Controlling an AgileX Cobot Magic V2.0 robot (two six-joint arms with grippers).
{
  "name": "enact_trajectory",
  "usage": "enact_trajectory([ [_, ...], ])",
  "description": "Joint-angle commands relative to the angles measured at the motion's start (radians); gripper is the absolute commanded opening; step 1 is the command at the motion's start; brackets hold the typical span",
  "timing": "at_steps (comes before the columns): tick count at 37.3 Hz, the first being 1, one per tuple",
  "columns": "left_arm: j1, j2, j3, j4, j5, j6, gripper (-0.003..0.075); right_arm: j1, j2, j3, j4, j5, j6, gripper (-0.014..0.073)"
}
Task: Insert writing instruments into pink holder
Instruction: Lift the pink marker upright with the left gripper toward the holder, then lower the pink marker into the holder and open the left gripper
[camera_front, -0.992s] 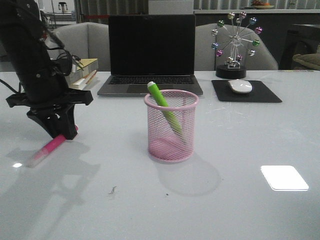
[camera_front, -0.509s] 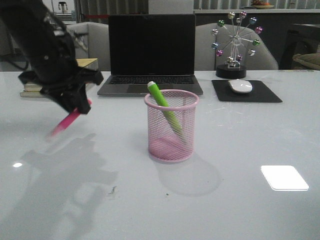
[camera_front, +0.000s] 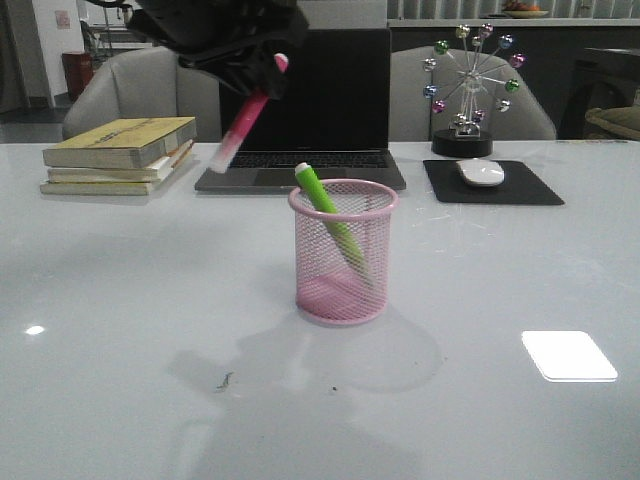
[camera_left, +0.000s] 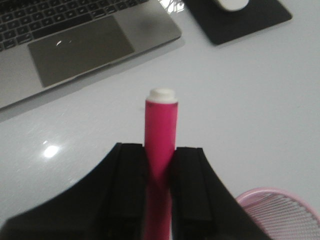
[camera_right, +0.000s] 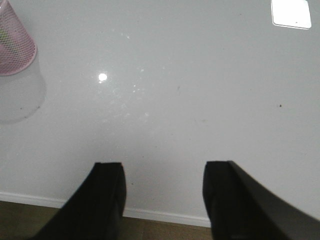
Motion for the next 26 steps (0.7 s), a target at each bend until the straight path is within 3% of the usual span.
enact_trajectory([
  [1, -0.051, -0.075, 0.002, -0.053, -0.191, 0.002, 0.0099, -0.006, 0.001, -0.026, -0.003, -0.056, -0.001, 0.0465],
  [26, -0.311, -0.075, 0.333, -0.227, -0.91, -0.005, 0.0099, -0.006, 0.001, -0.026, -0.017, -0.051, -0.001, 0.0465],
])
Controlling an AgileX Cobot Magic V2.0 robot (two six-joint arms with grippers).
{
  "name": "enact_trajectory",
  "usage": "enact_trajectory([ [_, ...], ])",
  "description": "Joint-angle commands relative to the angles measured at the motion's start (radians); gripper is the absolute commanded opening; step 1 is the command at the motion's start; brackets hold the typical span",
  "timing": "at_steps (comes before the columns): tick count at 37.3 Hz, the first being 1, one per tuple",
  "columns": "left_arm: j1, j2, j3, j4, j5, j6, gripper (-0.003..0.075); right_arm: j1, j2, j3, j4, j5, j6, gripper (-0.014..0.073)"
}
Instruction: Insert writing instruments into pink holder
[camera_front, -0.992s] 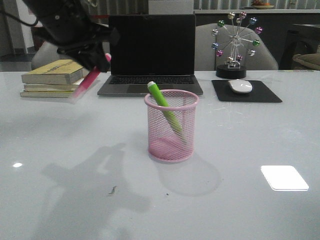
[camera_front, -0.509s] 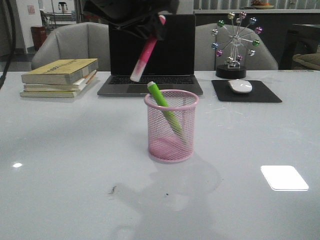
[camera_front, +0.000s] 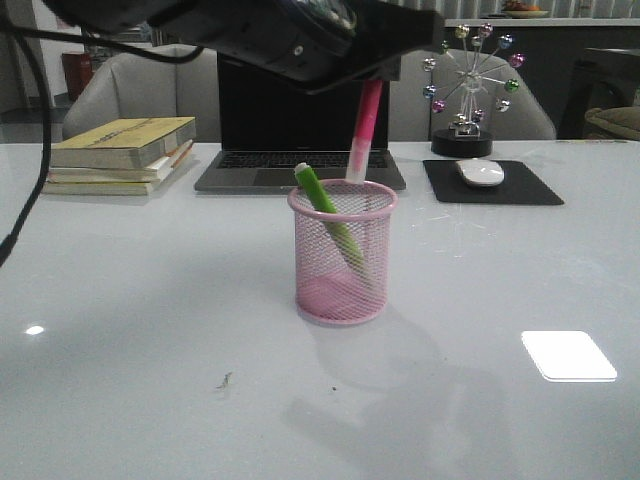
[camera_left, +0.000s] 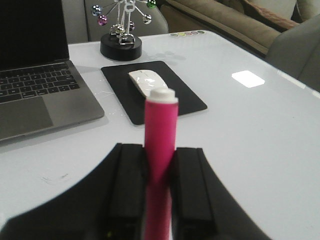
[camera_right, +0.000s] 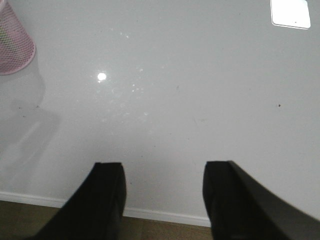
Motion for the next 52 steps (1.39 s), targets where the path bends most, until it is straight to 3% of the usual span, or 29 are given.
enact_trajectory([
  [1, -0.034, -0.058, 0.028, -0.047, -0.189, -0.005, 0.0099, -0.006, 0.001, -0.026, -0.014, -0.053, -0.001, 0.0465],
  [16, -0.028, -0.023, 0.1, -0.063, -0.222, -0.005, 0.0101, -0.006, 0.001, -0.026, -0.022, -0.054, -0.001, 0.0465],
  [20, -0.03, -0.023, 0.098, -0.063, -0.219, -0.005, 0.0136, -0.006, 0.001, -0.026, -0.022, -0.054, -0.001, 0.0465],
  [23, -0.03, -0.023, 0.097, -0.063, -0.217, -0.005, 0.0214, -0.006, 0.001, -0.026, -0.022, -0.054, -0.001, 0.0465],
  [28, -0.03, -0.023, 0.097, -0.063, -0.221, -0.005, 0.0453, -0.006, 0.001, -0.026, -0.022, -0.054, -0.001, 0.0465],
  [31, -0.03, -0.025, 0.097, -0.063, -0.236, -0.005, 0.0515, -0.006, 0.001, -0.026, -0.022, -0.054, -0.001, 0.0465],
  [41, 0.012, -0.124, 0.097, 0.042, -0.188, 0.061, 0.0443, -0.006, 0.001, -0.026, -0.022, -0.054, -0.001, 0.0465],
  [52, 0.172, -0.363, 0.097, 0.042, -0.058, 0.135, 0.0437, -0.006, 0.001, -0.026, -0.022, -0.054, -0.001, 0.0465],
])
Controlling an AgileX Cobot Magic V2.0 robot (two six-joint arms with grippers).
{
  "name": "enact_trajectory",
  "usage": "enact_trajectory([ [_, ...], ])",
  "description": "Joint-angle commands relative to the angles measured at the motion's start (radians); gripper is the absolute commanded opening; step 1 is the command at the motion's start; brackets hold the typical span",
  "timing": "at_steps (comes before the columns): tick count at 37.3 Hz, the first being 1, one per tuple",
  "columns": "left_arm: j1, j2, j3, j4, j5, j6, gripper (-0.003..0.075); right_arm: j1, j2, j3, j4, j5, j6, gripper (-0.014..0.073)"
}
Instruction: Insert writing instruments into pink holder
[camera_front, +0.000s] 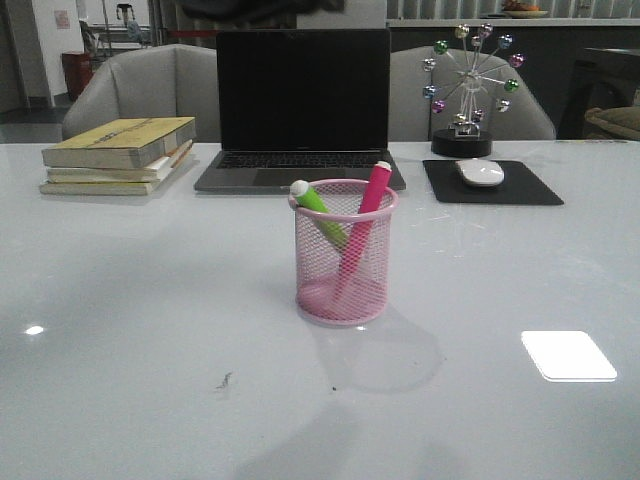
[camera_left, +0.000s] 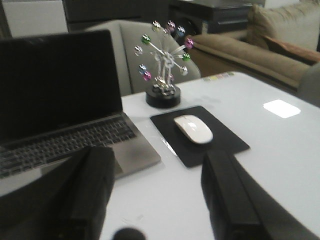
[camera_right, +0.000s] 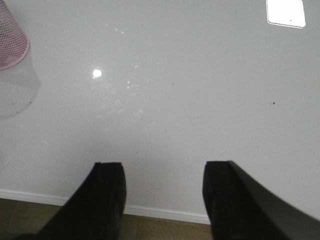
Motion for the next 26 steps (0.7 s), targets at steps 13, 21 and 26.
enact_trajectory([
  [13, 0.355, -0.474, 0.011, 0.019, 0.326, 0.138, 0.0437, -0.006, 0.001, -0.026, -0.005, -0.107, -0.001, 0.0465],
  [21, 0.531, -0.722, 0.215, 0.019, 0.379, 0.138, 0.0437, -0.006, 0.001, -0.026, -0.005, -0.119, -0.001, 0.0465],
  [26, 0.608, -0.894, 0.351, 0.014, 0.427, 0.138, 0.0437, -0.006, 0.001, -0.026, -0.005, -0.119, -0.001, 0.0465],
])
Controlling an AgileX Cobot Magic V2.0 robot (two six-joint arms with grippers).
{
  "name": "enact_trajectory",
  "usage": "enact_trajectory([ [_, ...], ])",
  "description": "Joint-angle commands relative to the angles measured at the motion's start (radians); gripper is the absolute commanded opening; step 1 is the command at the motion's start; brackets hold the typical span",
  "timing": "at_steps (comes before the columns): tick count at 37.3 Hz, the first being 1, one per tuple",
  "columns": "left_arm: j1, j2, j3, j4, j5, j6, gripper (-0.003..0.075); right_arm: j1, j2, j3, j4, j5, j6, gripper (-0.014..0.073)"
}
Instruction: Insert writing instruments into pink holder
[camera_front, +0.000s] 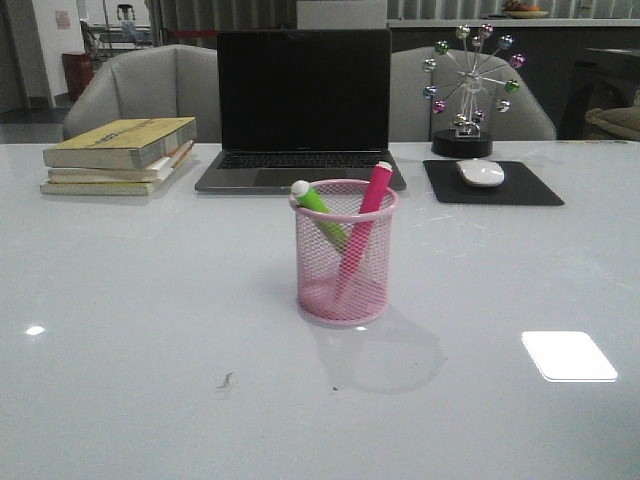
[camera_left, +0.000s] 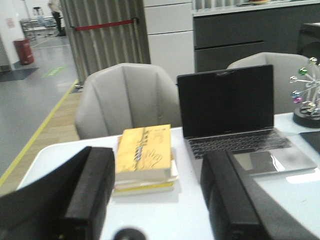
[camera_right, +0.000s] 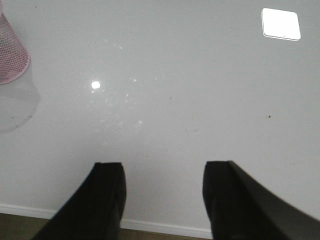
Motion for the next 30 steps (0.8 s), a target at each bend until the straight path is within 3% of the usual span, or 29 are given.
enact_trajectory([
  [1, 0.039, -0.112, 0.042, -0.004, -0.021, 0.0, 0.0437, -0.006, 0.001, -0.026, -0.005, -0.075, -0.001, 0.0465],
  [10, 0.102, -0.308, 0.18, -0.004, 0.096, 0.0, 0.0437, 0.005, 0.001, -0.026, -0.005, -0.074, -0.001, 0.0465],
  [17, 0.115, -0.336, 0.19, -0.004, 0.115, 0.0, 0.0437, 0.033, 0.001, -0.026, -0.005, -0.074, -0.001, 0.0461],
  [20, 0.115, -0.336, 0.19, -0.004, 0.118, 0.0, 0.0437, 0.033, 0.001, -0.026, -0.005, -0.074, -0.001, 0.0386],
  [28, 0.115, -0.336, 0.19, -0.004, 0.117, 0.0, 0.0437, 0.033, 0.001, -0.026, -0.005, -0.074, -0.001, 0.0061],
  [30, 0.115, -0.336, 0.19, -0.004, 0.117, 0.0, 0.0437, 0.033, 0.001, -0.026, -0.004, -0.074, -0.001, 0.0057],
])
